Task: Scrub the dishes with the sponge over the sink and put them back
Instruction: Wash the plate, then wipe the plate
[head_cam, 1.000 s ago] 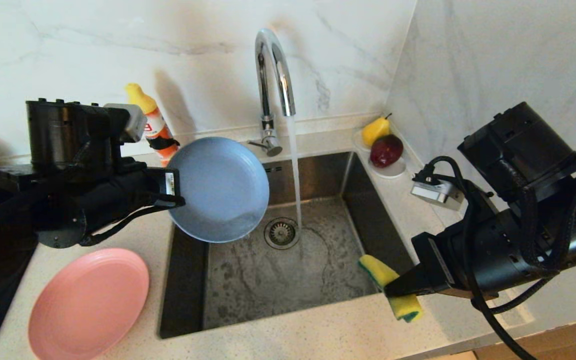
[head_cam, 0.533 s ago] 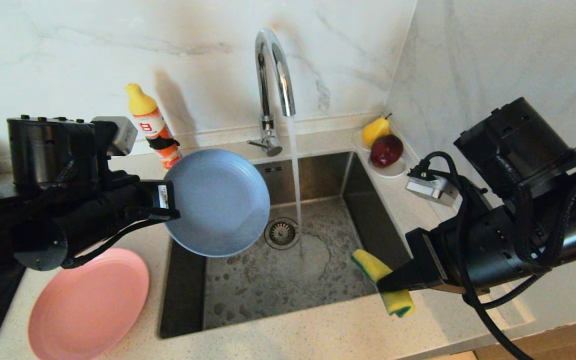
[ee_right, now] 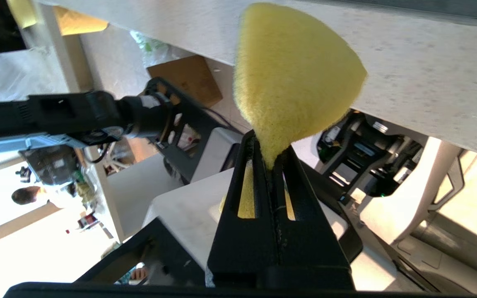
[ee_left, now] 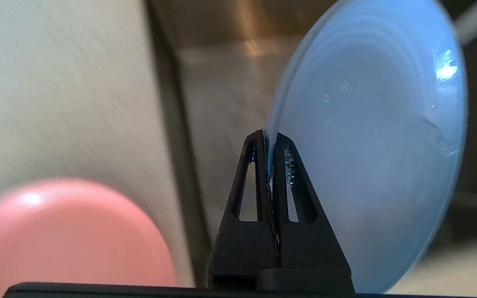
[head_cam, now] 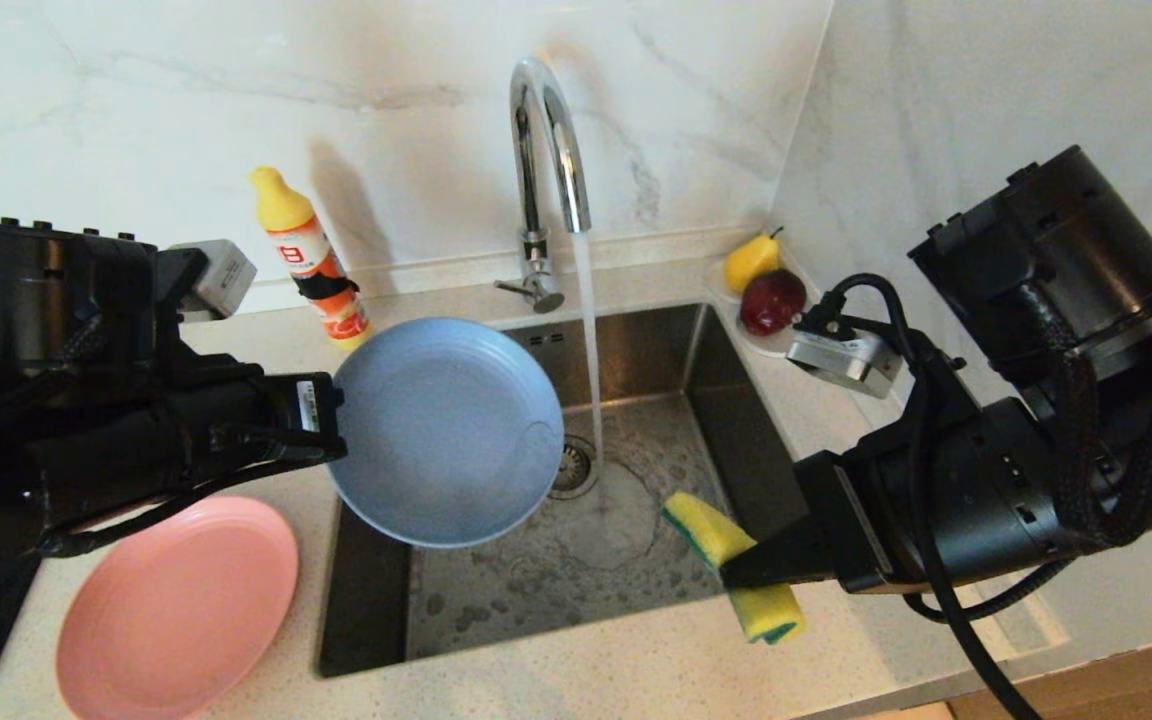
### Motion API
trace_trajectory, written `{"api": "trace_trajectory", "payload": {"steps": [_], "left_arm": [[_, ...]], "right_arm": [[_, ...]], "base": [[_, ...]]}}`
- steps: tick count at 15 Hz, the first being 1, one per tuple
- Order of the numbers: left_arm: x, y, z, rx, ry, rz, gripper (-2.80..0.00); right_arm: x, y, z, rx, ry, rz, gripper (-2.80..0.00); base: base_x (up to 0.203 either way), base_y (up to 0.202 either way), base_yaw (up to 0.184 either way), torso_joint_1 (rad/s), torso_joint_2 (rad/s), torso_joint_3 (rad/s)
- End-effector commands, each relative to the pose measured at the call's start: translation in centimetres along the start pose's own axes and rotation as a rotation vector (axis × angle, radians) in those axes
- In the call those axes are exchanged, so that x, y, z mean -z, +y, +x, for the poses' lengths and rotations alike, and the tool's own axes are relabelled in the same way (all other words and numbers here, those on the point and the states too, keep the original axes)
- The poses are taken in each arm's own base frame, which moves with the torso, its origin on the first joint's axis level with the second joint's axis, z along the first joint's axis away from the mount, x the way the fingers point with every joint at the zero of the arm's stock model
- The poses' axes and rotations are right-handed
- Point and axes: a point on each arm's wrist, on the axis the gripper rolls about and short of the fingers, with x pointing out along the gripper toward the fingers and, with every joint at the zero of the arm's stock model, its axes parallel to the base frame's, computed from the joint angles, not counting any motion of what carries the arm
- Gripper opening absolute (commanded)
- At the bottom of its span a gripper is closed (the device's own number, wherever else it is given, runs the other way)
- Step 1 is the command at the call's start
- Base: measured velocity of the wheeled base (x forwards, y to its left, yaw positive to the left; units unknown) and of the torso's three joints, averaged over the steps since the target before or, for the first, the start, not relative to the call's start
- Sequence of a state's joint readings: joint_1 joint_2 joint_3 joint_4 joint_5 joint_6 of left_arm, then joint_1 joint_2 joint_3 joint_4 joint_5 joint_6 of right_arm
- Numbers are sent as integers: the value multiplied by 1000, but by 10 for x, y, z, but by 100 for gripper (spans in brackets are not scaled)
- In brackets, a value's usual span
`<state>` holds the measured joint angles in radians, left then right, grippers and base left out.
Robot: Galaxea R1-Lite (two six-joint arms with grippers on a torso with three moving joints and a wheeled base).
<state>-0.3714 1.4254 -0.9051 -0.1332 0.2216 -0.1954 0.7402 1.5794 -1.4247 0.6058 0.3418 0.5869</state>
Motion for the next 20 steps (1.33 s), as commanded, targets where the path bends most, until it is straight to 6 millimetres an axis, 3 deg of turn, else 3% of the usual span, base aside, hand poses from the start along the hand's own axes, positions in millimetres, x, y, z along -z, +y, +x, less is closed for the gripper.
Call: {"api": "trace_trajectory", "payload": {"steps": [1, 5, 16, 20], "left_arm": [[1, 1, -13, 77, 65, -53, -280], [13, 0, -18, 143, 196, -102, -280], [34, -35, -25, 281, 235, -110, -280], [42, -37, -23, 286, 219, -103, -280]], "right_arm": [[1, 10, -2, -35, 11, -19, -280], [2, 28, -1, -91, 57, -55, -280], [-9, 52, 82, -40, 242, -58, -280], [-11, 53, 102, -16, 281, -49, -280]], "base": [[0, 0, 0, 0, 0, 0], [0, 0, 0, 0, 0, 0], [0, 0, 0, 0, 0, 0], [0, 0, 0, 0, 0, 0]]}}
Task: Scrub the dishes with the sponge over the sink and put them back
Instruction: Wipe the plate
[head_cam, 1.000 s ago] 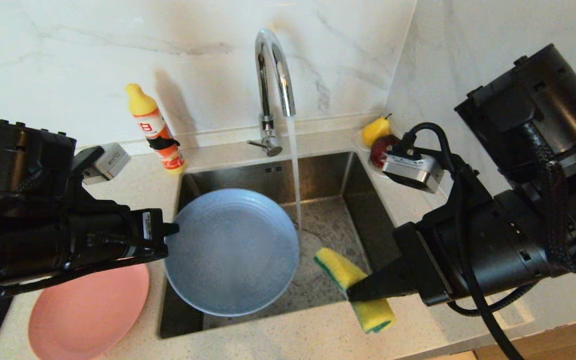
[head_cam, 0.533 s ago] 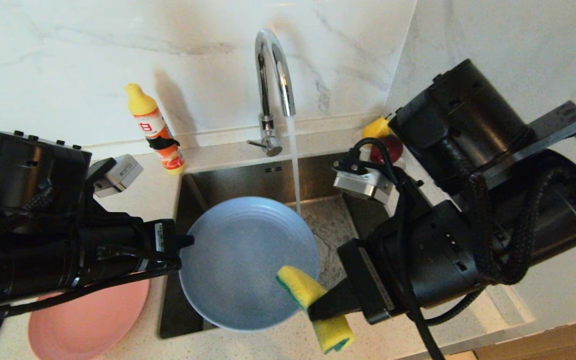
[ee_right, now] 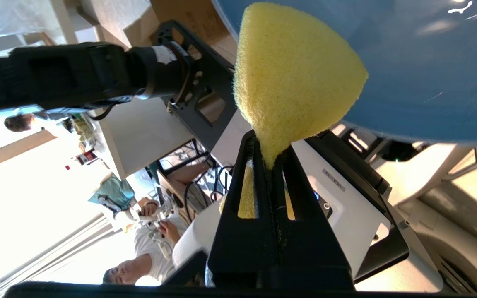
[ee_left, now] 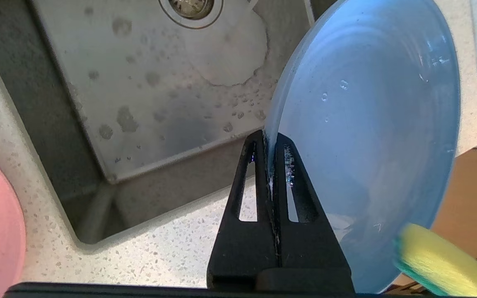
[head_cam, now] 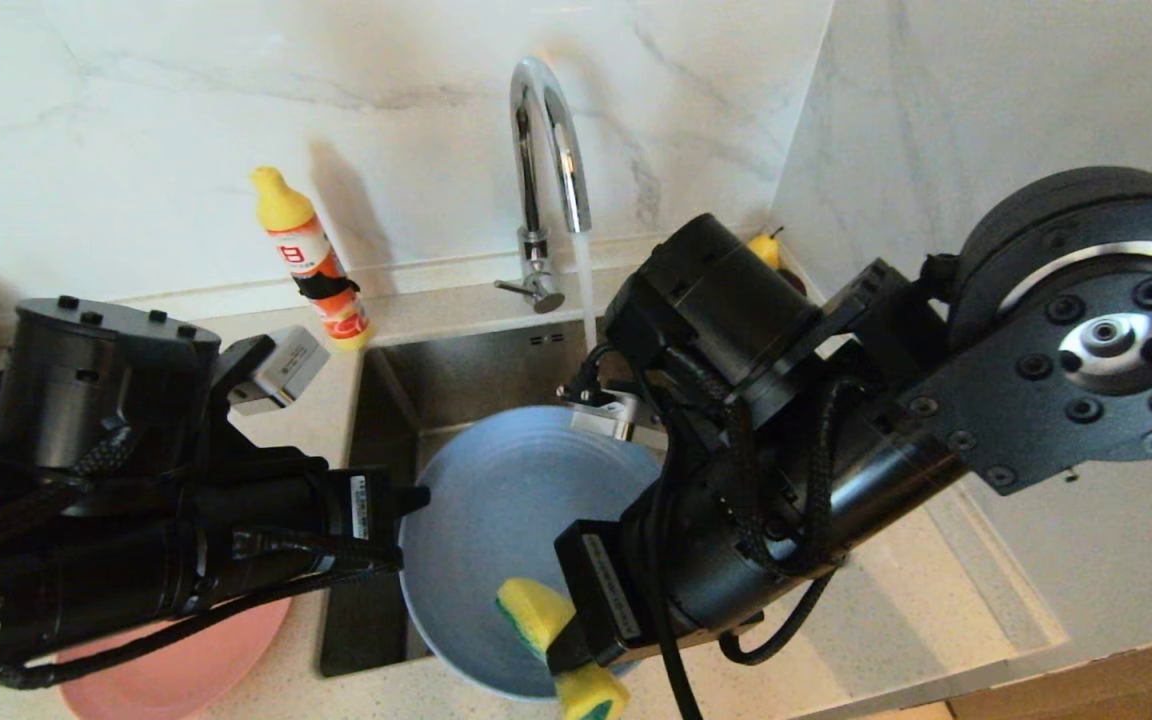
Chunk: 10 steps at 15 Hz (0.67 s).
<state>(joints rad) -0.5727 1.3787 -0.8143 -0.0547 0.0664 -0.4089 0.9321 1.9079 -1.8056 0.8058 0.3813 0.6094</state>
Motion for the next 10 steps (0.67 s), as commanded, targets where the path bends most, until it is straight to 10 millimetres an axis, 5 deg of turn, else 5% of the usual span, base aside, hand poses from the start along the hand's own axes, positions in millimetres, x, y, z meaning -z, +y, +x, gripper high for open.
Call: {"api": "trace_trajectory", "payload": {"steps": [1, 10], "left_arm": [[4, 0, 1, -3, 16, 0, -280], [14, 4, 4, 3, 9, 14, -280]], "right_arm": [[-7, -2, 21, 17, 34, 19, -280], [-9, 7, 45, 43, 64, 11, -280]], "base": [[0, 0, 0, 0, 0, 0], [0, 0, 0, 0, 0, 0]]}}
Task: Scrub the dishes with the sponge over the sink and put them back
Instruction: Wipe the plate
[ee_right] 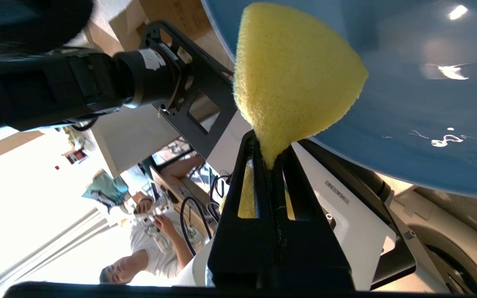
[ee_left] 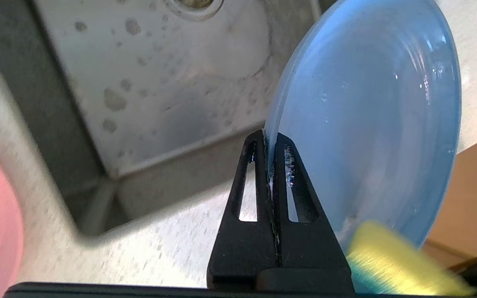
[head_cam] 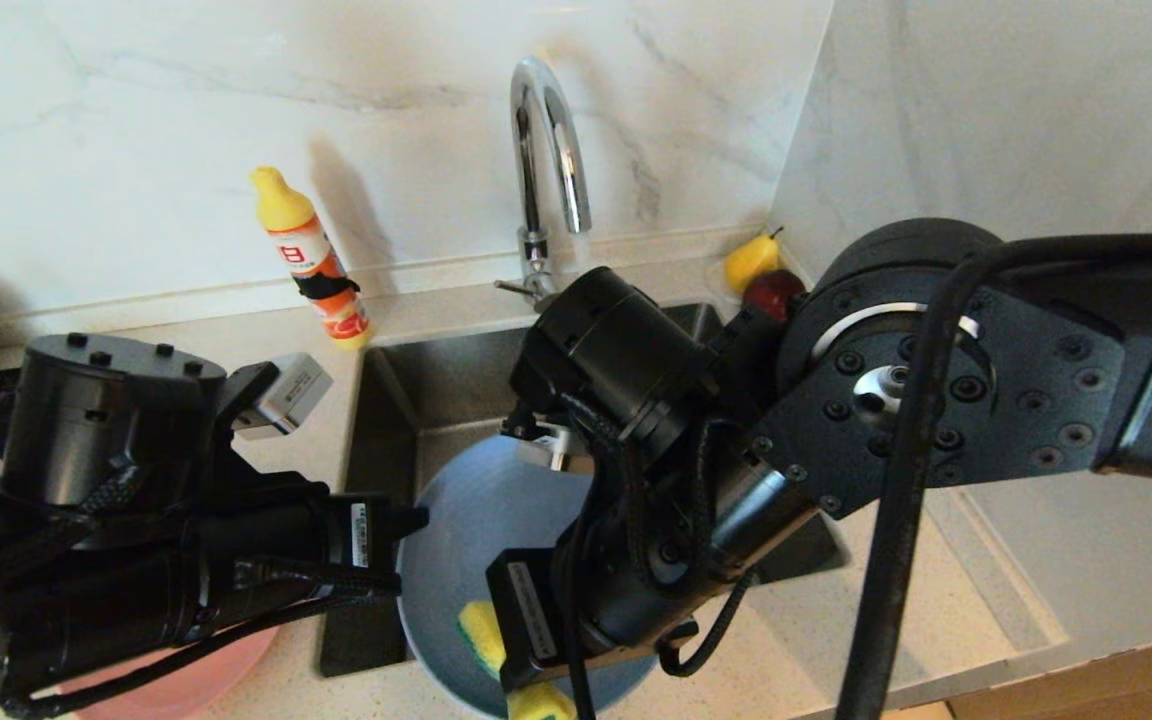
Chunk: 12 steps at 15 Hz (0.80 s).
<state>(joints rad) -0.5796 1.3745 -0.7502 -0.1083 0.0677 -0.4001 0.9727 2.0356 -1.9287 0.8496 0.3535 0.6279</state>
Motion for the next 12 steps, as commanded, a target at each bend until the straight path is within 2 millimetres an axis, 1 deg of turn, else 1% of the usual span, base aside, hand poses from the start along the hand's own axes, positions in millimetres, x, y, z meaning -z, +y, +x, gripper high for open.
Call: {"api": "trace_trajectory", "payload": {"steps": [1, 4, 6, 8, 12], "left_arm": [[3, 0, 2, 3, -1, 7, -280], [4, -1, 1, 11, -6, 24, -280], [7, -2, 0, 15, 0, 28, -280], [9, -2, -1, 18, 5, 41, -280], [14, -6, -5, 38, 11, 61, -280]], "right_arm": [[0, 0, 9, 8, 22, 5, -280], [-2, -5, 19, 50, 22, 16, -280], [-3, -6, 21, 55, 17, 22, -280], [-4, -6, 17, 61, -3, 21, -280], [-12, -13, 1, 58, -54, 43, -280]], "base": [[0, 0, 0, 0, 0, 0], [0, 0, 0, 0, 0, 0], [0, 0, 0, 0, 0, 0], [0, 0, 0, 0, 0, 0], [0, 0, 0, 0, 0, 0]]}}
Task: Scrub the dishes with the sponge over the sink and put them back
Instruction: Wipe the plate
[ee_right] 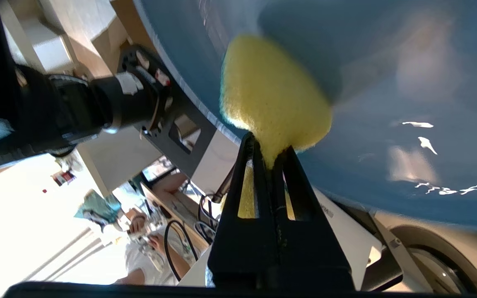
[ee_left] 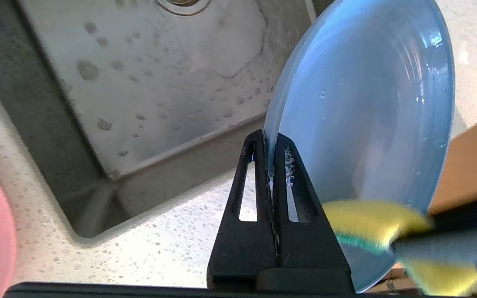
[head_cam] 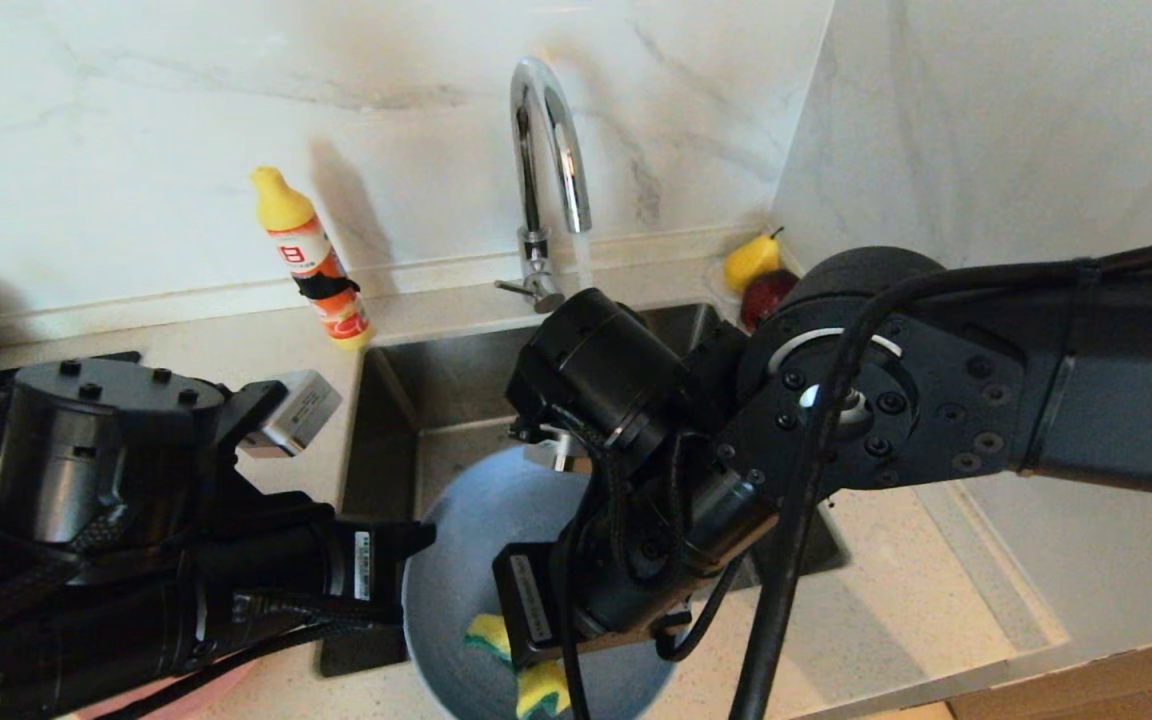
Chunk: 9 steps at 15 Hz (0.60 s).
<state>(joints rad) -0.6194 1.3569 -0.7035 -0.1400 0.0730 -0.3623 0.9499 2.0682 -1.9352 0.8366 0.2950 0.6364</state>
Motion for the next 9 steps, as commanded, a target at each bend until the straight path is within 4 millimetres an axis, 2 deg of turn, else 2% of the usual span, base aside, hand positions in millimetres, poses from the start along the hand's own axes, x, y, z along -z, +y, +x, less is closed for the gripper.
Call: {"api": "trace_trajectory", "payload": {"steps": [1, 9], "left_arm": [[4, -3, -3, 16, 0, 6, -280], [5, -3, -10, 36, -31, 27, -280]], "right_arm": [[-5, -7, -10, 1, -25, 22, -280], [-21, -29, -19, 24, -66, 94, -280]], "base": [[0, 0, 0, 0, 0, 0], [0, 0, 0, 0, 0, 0]]}}
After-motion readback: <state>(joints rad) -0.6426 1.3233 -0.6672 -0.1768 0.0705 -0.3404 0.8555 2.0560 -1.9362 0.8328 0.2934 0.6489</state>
